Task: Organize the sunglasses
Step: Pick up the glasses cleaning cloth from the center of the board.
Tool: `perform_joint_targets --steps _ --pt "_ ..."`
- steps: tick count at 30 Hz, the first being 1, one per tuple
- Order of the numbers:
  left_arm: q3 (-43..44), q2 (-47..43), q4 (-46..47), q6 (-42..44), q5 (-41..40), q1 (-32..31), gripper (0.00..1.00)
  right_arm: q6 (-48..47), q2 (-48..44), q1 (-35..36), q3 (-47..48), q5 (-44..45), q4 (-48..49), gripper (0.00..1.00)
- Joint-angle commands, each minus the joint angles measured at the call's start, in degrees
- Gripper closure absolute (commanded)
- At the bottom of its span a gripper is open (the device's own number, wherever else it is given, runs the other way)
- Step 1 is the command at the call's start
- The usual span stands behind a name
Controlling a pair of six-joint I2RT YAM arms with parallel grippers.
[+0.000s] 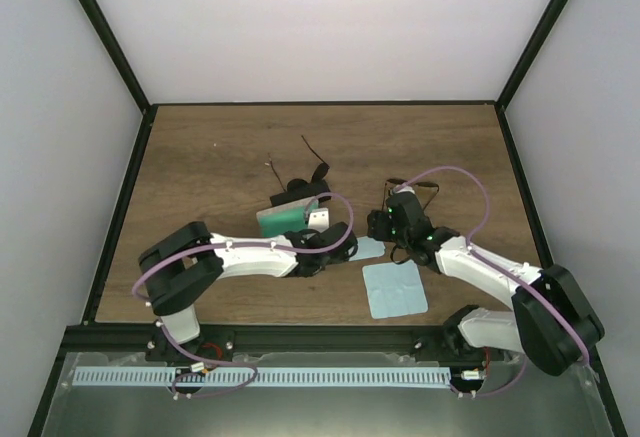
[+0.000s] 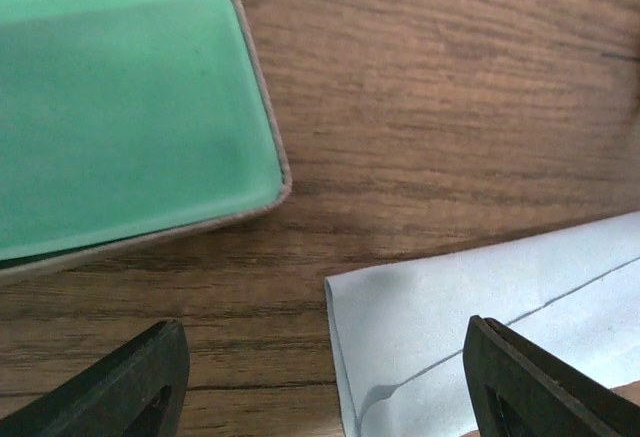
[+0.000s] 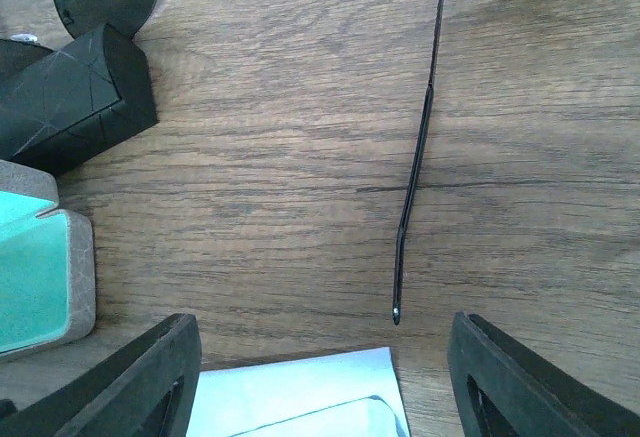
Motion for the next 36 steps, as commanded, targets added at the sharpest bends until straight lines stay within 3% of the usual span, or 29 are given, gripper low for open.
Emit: perform_joint_targets --steps 1,11,25,36 --pt "2.6 2.2 2.0 -1.7 1.7 -1.2 0.25 -0.3 0.4 -0.6 0.9 0.5 0.6 0.30" --pt "4.9 7.6 2.0 -2.2 3.6 -2.9 0.35 -0.1 -0.8 -0.6 0.6 1.0 0.1 0.29" --pt "4.2 8.5 3.0 -2.0 4.5 -2.9 0.60 -0.1 -1.0 -0.6 0.6 0.6 0.0 0.29" --pt "2.0 5.5 1.6 -2.5 1.7 -2.9 0.72 0.0 -0.3 -0.6 0.6 1.2 -0.4 0.29"
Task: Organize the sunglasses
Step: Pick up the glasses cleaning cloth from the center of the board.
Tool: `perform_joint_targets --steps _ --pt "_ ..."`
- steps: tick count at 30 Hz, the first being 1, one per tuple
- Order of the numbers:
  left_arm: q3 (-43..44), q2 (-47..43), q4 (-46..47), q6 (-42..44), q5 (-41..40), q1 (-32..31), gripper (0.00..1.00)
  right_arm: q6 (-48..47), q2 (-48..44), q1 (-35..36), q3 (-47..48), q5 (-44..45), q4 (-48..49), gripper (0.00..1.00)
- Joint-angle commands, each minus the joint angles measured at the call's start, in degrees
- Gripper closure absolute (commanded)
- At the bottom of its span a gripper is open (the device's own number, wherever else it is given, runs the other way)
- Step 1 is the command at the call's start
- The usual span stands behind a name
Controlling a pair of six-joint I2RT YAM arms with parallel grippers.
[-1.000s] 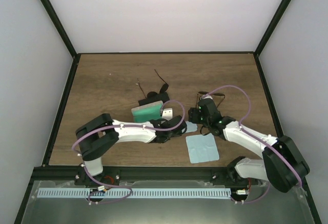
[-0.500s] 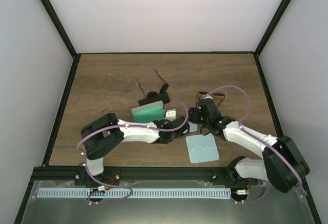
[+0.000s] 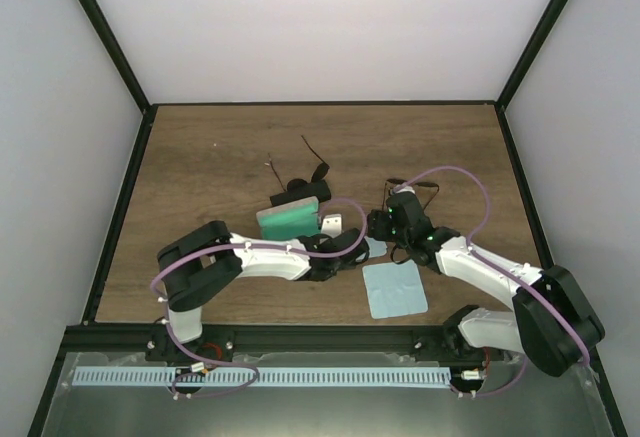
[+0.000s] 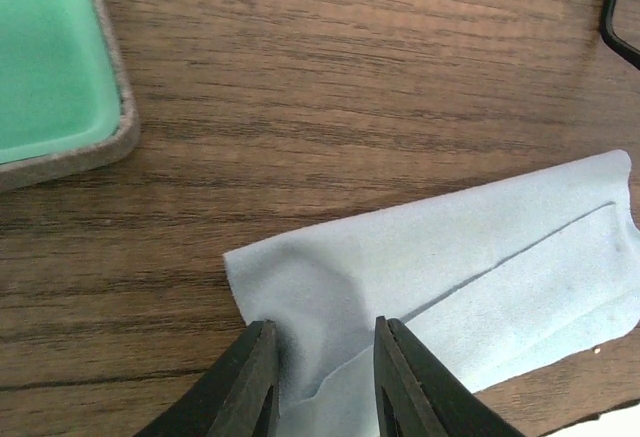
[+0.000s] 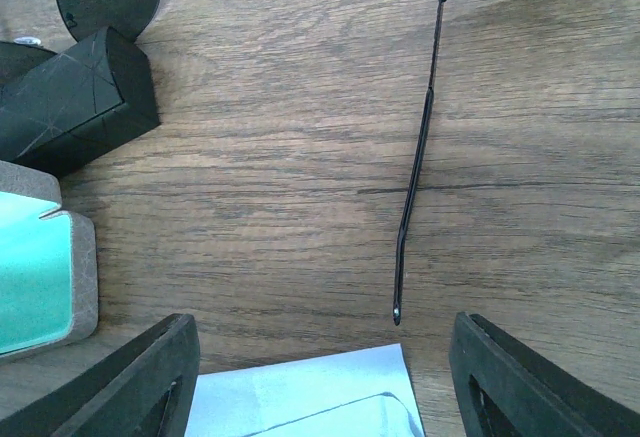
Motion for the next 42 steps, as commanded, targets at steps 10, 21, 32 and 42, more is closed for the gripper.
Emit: perform_joint_targets --steps 10,21,32,42 --pt "-3.9 -2.3 0.5 1.8 -2.7 -0.4 0.95 0.2 -2.6 -0.7 1.0 -4.7 -3.5 0.28" --pt "-2.4 -0.2 0.5 1.5 -1.3 -0.2 0.58 0.3 -2.6 -0.6 -0.5 -3.7 -2.9 0.27" --pt "-1.5 2.7 3.3 2.9 1.3 0.3 0.72 0.3 -1.0 -0.6 -1.0 -3.5 -2.1 0.27" --pt "-2.2 1.9 2.6 3.2 0.0 0.5 0.93 0.7 -1.1 -0.6 -1.1 -3.1 -2.6 0.27"
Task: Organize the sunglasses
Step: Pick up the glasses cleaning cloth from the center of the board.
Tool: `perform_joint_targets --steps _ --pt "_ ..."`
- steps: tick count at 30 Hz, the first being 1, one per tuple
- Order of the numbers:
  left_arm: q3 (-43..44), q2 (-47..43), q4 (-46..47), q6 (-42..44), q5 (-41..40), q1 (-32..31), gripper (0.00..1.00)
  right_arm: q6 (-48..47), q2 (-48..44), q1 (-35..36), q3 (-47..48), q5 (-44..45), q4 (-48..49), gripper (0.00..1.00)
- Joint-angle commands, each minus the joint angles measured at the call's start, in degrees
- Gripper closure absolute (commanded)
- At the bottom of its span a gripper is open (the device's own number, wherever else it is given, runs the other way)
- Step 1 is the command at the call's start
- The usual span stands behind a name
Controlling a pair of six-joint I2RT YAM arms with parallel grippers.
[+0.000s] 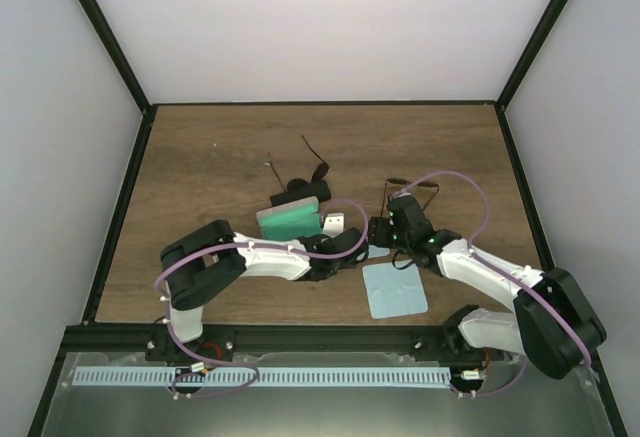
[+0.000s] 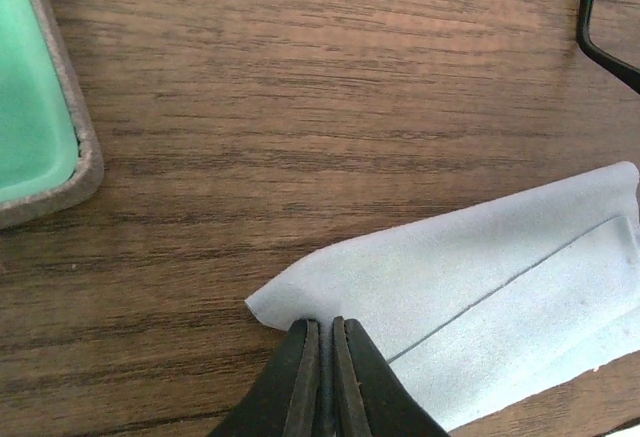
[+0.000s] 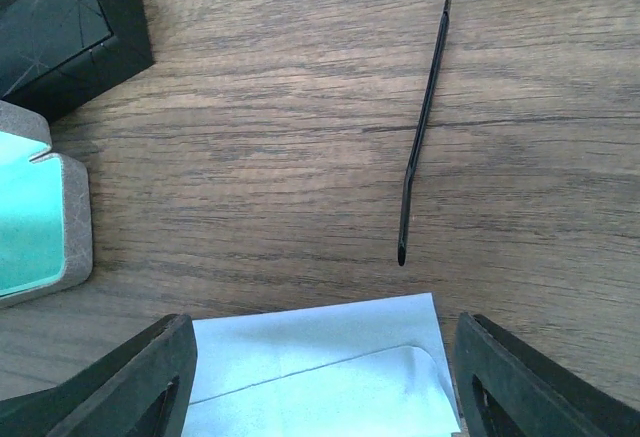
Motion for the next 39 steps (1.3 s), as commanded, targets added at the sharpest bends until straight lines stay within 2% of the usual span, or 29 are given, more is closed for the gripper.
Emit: perform_joint_targets --steps 1,4,7,9,15,22,29,39 --pt "-1.0 0.7 -2.2 0.1 0.5 0.2 0.95 0.8 -0.5 -0.6 0.2 0.6 -0.3 0.27" --pt "-2.0 -0.4 -2.0 0.0 -0.6 0.2 0.96 1.5 -1.7 -0.6 0.4 -0.1 -1.7 0.26" --pt "-3.3 -1.3 -1.2 0.1 -1.4 0.5 0.96 1.8 -3.5 -0.6 -0.1 -0.2 -3.2 0.20" --pt "-3.8 -1.8 -0.7 0.1 -1.9 0.6 0.96 1.7 -4.7 -0.6 -0.8 -0.2 -4.5 0.20" --pt "-4.0 -2.0 -0.1 1.2 -2.3 0.5 0.96 1.0 -5.2 -0.6 -1.3 -2.2 -6.8 0.26" --pt "-3.8 -1.3 0.5 1.4 -1.7 0.6 0.96 0.0 2.1 -0.6 -1.2 -5.3 -5.2 0.27" --pt "-4.0 -1.5 0.6 1.9 -1.6 0.8 0.96 0.4 3.9 -0.6 -1.4 -7.4 -3.6 0.34" --pt "-3.8 -1.3 0.9 2.4 -1.0 1.2 0.96 -0.1 6.1 -0.5 -1.9 -10.5 -1.1 0.35"
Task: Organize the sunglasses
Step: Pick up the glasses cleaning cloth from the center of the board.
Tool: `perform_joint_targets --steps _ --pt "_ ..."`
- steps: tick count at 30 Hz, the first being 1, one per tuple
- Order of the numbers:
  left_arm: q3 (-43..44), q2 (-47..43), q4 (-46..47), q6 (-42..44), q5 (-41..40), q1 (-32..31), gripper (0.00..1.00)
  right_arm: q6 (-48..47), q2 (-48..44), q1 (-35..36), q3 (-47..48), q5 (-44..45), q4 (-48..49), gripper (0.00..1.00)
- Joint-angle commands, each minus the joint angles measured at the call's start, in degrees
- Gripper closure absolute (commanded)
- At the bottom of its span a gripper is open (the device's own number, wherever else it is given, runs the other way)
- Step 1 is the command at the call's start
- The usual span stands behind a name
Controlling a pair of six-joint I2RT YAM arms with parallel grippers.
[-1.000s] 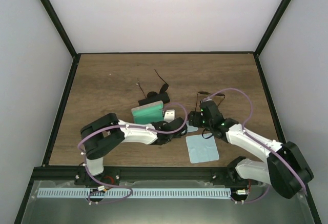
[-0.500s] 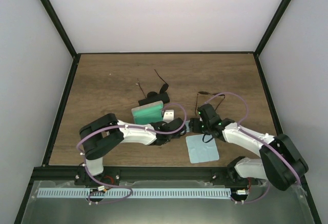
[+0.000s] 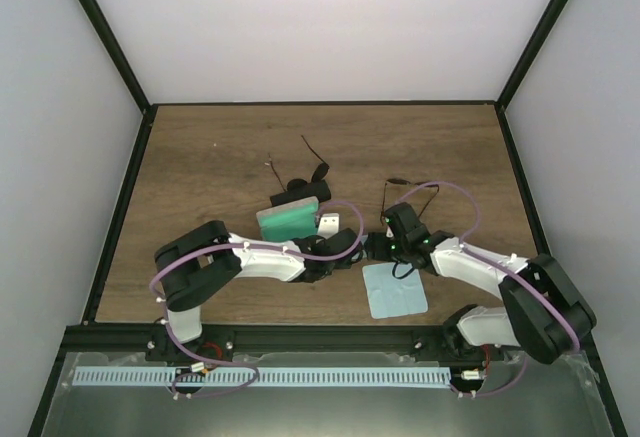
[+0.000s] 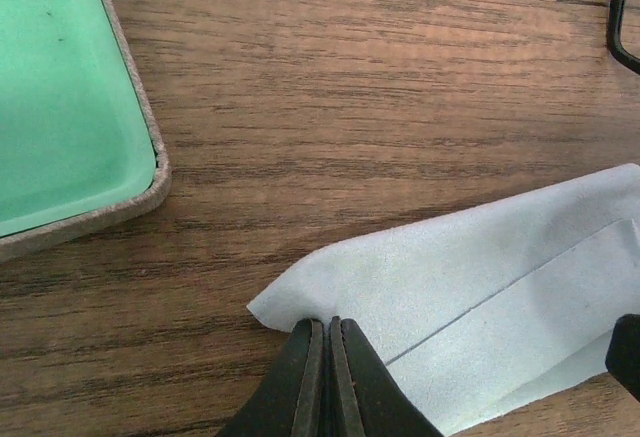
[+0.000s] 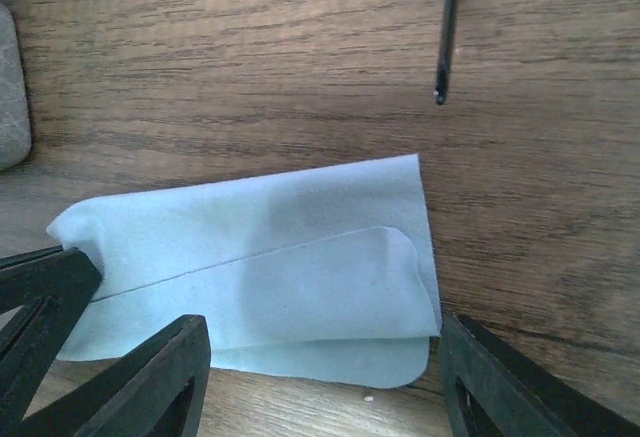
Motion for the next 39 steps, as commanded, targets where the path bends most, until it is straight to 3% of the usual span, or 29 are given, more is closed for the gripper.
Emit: perform_joint_targets --steps 1,11,29,32,39 --pt "-0.9 0.4 -0.5 0.4 0.4 0.5 0.96 -0.6 1.9 -0.4 -0.4 -2.4 2.6 0.35" --pt "-1.0 0.3 -0.4 0.3 0.7 0.5 0.96 -0.6 3.7 -0.3 -0.3 -3.4 4.0 0.40" --pt "-1.4 -0.2 0.0 1.1 -0.2 0.5 0.96 0.2 4.9 -0.3 0.7 -1.2 3.5 0.93" --pt "-1.8 -1.2 0.2 1.9 -1.2 0.6 0.96 0.4 3.2 -0.2 0.5 -1.2 3.7 0.99" --pt "-3.0 -4.8 1.6 2.7 -2.7 0.5 0.96 0.4 -2.2 -0.2 0.3 -1.6 3.5 0.99"
